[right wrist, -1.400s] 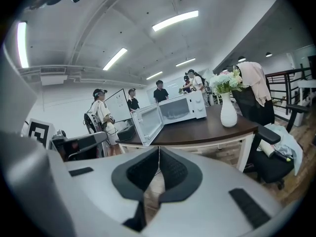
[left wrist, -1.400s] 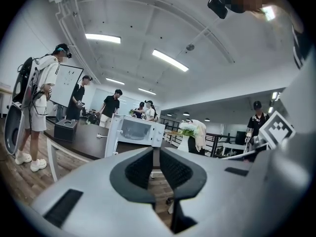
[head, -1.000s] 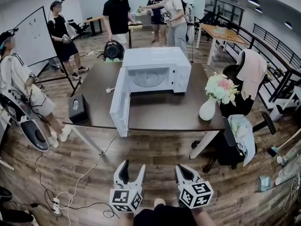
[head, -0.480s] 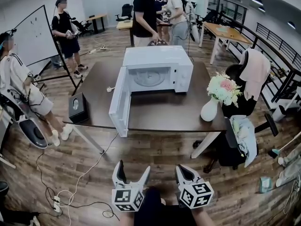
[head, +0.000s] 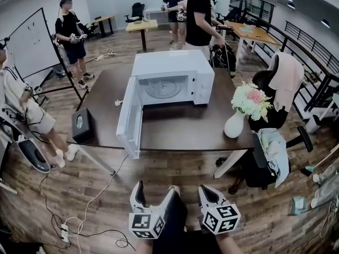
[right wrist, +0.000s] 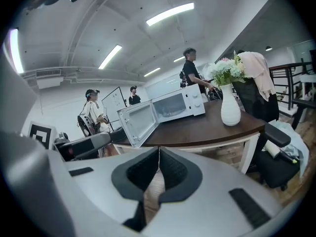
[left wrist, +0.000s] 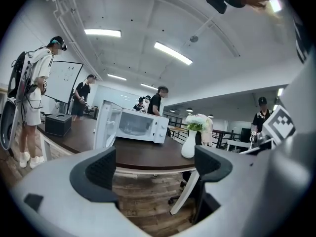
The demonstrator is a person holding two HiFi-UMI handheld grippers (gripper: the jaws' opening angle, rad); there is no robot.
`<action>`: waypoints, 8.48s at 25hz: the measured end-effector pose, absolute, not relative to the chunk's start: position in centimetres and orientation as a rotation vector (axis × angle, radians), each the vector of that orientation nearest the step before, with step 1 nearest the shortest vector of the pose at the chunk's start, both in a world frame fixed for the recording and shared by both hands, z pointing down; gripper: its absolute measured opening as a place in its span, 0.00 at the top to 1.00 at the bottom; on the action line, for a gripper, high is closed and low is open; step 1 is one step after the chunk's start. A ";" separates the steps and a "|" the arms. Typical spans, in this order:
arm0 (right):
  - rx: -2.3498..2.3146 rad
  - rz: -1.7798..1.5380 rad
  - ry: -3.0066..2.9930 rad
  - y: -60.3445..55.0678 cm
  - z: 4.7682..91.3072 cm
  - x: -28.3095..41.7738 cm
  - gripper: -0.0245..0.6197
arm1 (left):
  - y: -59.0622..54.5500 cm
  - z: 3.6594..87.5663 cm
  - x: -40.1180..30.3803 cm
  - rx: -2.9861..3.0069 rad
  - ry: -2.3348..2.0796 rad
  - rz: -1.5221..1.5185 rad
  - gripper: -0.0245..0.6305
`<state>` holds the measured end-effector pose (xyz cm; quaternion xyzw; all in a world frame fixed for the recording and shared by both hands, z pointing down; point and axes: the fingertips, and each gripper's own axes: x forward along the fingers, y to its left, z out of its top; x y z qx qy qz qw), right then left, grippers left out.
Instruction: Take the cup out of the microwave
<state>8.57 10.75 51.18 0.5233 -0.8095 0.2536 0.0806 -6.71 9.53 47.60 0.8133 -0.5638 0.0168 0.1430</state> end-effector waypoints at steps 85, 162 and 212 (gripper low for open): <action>1.413 0.825 -2.308 -30.6 53.8 8.7 0.97 | -36.8 50.5 -6.2 2.252 -1.724 0.114 0.25; 1.245 0.901 -2.232 -35.8 58.5 8.4 0.97 | -55.0 55.3 -8.7 2.182 -1.958 0.349 0.37; 1.532 0.790 -2.280 -26.3 53.7 10.4 0.97 | -36.0 50.7 -4.1 2.363 -1.710 0.267 0.37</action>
